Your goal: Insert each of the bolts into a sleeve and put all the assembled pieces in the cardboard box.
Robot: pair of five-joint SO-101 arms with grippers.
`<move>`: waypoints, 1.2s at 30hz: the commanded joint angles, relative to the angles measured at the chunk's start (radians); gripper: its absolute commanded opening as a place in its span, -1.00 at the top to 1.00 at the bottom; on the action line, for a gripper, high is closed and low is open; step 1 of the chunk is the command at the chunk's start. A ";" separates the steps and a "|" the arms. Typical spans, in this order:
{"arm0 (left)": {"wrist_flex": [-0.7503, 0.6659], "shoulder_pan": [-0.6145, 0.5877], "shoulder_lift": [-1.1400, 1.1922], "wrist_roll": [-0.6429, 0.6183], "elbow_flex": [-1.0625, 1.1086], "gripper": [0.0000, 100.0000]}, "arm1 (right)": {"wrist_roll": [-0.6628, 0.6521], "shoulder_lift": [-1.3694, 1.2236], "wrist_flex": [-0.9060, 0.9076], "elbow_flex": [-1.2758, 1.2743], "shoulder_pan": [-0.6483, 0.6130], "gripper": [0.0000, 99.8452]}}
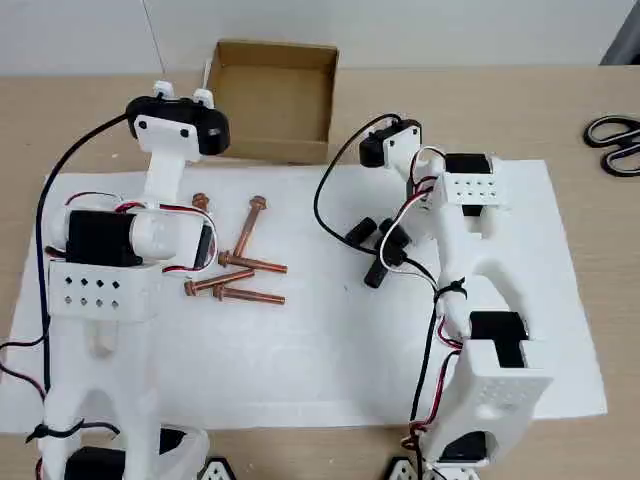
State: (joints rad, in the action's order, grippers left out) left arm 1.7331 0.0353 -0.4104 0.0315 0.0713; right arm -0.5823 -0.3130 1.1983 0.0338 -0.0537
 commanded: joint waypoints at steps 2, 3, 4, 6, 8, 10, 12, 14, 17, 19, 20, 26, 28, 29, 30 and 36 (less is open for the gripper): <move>-0.012 -0.003 -0.008 0.005 -0.036 0.99 | -0.006 -0.010 -0.039 0.044 -0.005 0.73; -0.012 -0.003 -0.008 0.005 -0.036 0.99 | -0.006 -0.018 -0.048 0.044 -0.005 0.73; -0.011 -0.003 -0.008 0.005 -0.036 0.99 | -0.006 -0.025 -0.056 0.044 -0.005 0.73; -0.011 -0.003 -0.008 0.006 -0.036 0.99 | -0.006 -0.045 -0.059 0.068 -0.005 0.73; -0.011 -0.003 -0.008 0.006 -0.036 0.99 | -0.006 -0.077 -0.054 0.104 -0.005 0.73; -0.011 -0.003 -0.006 0.006 -0.036 0.99 | -0.006 -0.113 -0.053 0.146 -0.005 0.73; -0.011 -0.003 -0.006 0.006 -0.035 0.99 | -0.006 -0.147 -0.051 0.181 -0.005 0.73; -0.011 -0.003 -0.006 0.006 -0.035 0.99 | -0.006 -0.174 -0.028 0.216 -0.002 0.73; -0.011 -0.003 -0.003 0.006 -0.035 0.99 | -0.006 -0.217 -0.005 0.255 0.001 0.73; -0.011 -0.003 -0.002 0.006 -0.035 0.99 | -0.006 -0.240 -0.005 0.262 0.001 0.73; -0.011 -0.003 -0.002 0.006 -0.035 0.99 | -0.006 -0.248 -0.005 0.262 0.001 0.73; -0.011 -0.003 -0.002 0.006 -0.035 0.99 | -0.006 -0.286 -0.005 0.262 0.002 0.80; -0.011 -0.003 -0.002 0.006 -0.035 0.99 | -0.006 -0.302 -0.005 0.262 0.002 0.84; -0.011 -0.003 -0.002 0.006 -0.035 0.99 | -0.006 -0.309 -0.005 0.262 0.002 0.84; -0.011 -0.003 -0.002 0.006 -0.035 0.99 | -0.006 -0.311 -0.005 0.264 0.002 0.84; -0.011 -0.003 -0.002 0.006 -0.035 0.99 | -0.008 -0.314 -0.002 0.264 0.002 0.85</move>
State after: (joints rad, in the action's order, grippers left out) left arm 1.7331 0.0353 -0.4104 0.0315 0.0713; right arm -0.5823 -0.6045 1.1876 0.2839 -0.0491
